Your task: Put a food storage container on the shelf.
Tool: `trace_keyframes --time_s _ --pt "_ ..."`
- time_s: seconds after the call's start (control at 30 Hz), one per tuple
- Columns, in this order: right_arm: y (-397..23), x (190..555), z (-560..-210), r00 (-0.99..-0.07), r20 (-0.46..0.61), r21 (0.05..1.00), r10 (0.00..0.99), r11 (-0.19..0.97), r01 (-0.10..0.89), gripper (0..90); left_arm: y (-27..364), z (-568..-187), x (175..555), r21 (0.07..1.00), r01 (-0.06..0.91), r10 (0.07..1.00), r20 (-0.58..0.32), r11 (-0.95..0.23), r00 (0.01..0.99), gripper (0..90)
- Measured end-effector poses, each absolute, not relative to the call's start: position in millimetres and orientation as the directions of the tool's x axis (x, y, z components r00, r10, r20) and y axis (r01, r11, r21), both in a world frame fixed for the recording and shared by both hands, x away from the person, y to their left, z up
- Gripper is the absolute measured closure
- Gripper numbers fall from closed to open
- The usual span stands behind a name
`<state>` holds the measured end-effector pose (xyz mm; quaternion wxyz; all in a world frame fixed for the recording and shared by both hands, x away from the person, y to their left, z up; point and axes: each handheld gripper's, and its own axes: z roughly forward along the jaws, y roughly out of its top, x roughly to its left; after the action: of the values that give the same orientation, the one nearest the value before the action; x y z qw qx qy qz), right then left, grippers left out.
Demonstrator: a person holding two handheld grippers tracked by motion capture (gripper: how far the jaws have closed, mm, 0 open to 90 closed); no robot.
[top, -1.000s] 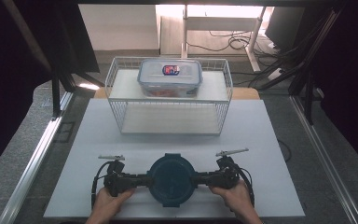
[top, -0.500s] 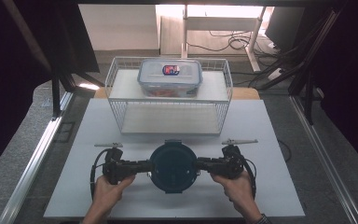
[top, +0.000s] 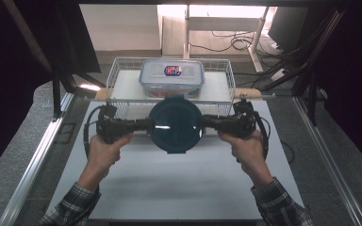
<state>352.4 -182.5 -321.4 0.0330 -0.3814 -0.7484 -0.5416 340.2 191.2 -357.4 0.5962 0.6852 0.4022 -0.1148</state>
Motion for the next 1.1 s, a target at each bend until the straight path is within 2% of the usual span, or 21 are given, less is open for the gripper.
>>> trace_keyframes --time_s 0.23,0.5,0.63,0.8,1.1 --pt "-174 380 -267 -0.725 0.435 0.811 0.534 0.119 0.573 58.0 201 -304 371 0.749 0.661 0.41 -0.62 0.054 0.669 57.8" --pt "-162 420 -222 -0.727 0.44 0.816 0.527 0.102 0.569 57.9 212 -257 410 0.754 0.653 0.429 -0.614 0.07 0.663 57.7" --pt "-161 445 -215 -0.715 0.462 0.808 0.525 0.084 0.583 57.8 213 -248 434 0.743 0.664 0.446 -0.623 0.08 0.643 57.4" --pt "-157 469 -221 -0.689 0.496 0.785 0.528 0.065 0.616 57.7 216 -256 456 0.712 0.693 0.452 -0.657 0.109 0.604 57.1" --pt "-150 491 -238 -0.641 0.552 0.747 0.533 0.026 0.665 54.2 218 -266 469 0.701 0.699 0.482 -0.665 0.142 0.57 55.9"
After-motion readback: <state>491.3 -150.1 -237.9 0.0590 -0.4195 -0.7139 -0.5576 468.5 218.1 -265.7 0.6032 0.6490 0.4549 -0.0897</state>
